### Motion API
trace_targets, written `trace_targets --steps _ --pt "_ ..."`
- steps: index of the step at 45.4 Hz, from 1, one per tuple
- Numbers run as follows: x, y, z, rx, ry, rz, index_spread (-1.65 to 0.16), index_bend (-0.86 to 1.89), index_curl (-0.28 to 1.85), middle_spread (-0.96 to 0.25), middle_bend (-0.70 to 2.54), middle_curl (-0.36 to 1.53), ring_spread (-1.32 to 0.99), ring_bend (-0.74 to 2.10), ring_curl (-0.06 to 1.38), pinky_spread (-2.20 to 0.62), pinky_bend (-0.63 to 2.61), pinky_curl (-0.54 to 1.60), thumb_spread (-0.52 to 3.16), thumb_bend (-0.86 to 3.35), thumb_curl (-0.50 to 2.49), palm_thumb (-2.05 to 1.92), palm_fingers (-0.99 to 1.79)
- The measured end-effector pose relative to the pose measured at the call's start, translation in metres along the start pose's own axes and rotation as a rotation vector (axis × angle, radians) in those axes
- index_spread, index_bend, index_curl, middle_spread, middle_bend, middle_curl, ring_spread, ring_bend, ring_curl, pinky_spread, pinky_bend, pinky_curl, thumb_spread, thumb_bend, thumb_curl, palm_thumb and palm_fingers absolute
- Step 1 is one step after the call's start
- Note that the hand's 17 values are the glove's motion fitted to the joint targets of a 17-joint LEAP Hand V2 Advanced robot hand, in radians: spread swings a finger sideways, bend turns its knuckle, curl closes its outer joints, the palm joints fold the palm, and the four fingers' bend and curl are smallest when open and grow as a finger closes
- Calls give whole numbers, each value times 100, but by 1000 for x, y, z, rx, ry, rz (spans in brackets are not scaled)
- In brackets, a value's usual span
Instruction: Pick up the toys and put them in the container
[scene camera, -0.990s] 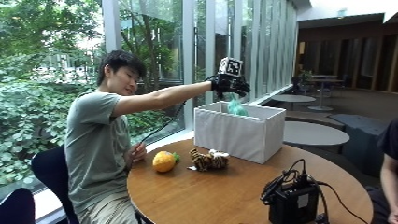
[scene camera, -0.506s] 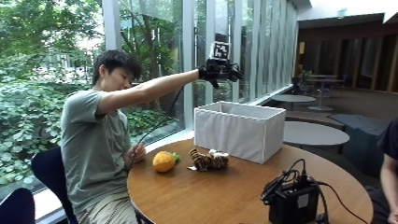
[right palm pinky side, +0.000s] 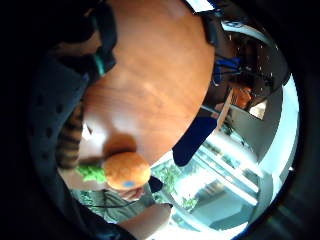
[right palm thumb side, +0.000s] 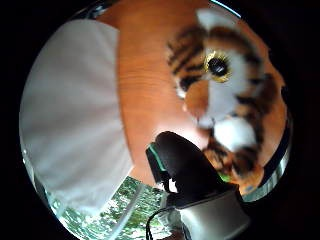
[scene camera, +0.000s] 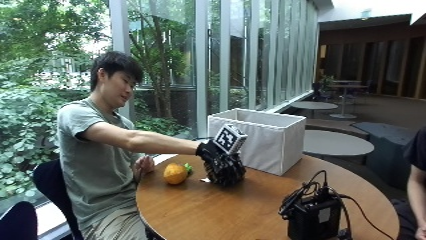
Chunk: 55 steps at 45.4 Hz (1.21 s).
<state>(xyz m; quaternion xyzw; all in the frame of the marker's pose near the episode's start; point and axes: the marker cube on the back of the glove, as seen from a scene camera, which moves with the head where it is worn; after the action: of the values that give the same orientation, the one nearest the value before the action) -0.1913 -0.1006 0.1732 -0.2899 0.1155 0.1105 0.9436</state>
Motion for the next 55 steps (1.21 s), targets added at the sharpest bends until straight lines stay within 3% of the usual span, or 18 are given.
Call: trace_targets --steps 3,4,5,6,8,15,20,27,32,37,39,41,44,50,55 --pt "-22 -9 18 42 -112 98 -14 -11 2 3 31 39 -15 113 47 -15 134 43 120 -1 33 0 4" --pt "-24 -10 20 60 -134 102 -12 -17 -2 0 49 45 -21 126 50 -22 136 42 125 3 34 6 33" --pt "-25 -11 21 74 -152 102 -12 -14 -2 1 41 41 -21 123 45 -21 136 39 124 1 33 3 17" --pt "-25 -12 22 86 -169 101 -11 -17 -3 -4 63 49 -25 133 49 -27 137 40 129 5 34 10 45" --pt "-26 -14 22 108 -207 98 -10 -11 -5 -8 85 54 -28 140 48 -31 131 36 133 12 37 22 70" --pt "-23 -28 23 203 -304 35 -14 8 -1 -16 108 63 -32 146 52 -39 116 35 123 26 50 55 79" --pt "-18 -33 15 162 -258 -21 -20 24 0 -20 111 66 -33 143 52 -43 106 33 105 34 62 75 99" --pt "14 -21 -34 166 -293 -48 -27 29 -1 -24 108 69 -35 138 53 -43 104 36 84 33 71 77 103" --pt "30 2 -87 263 -215 -34 -31 25 -2 -27 106 71 -36 138 54 -43 105 38 72 30 77 74 100" --pt "28 37 -140 378 -85 -169 -35 21 -3 -29 105 73 -37 137 54 -43 105 39 63 29 81 73 100" --pt "23 51 -168 415 -99 -150 -37 20 -3 -30 104 74 -37 137 55 -43 105 40 59 28 83 72 99" --pt "14 67 -193 452 -122 -203 -38 19 -3 -31 103 75 -37 137 55 -43 105 41 57 28 85 72 99" --pt "-10 96 -224 504 -149 -409 -40 18 -3 -32 103 77 -38 137 55 -43 105 41 52 28 87 72 99" --pt "-63 124 -272 597 -103 -346 -43 17 -3 -34 100 79 -38 137 56 -43 105 42 46 27 92 72 98" --pt "-128 147 -295 652 -112 -457 -45 17 -3 -35 99 82 -39 137 57 -43 104 43 41 26 95 71 97"
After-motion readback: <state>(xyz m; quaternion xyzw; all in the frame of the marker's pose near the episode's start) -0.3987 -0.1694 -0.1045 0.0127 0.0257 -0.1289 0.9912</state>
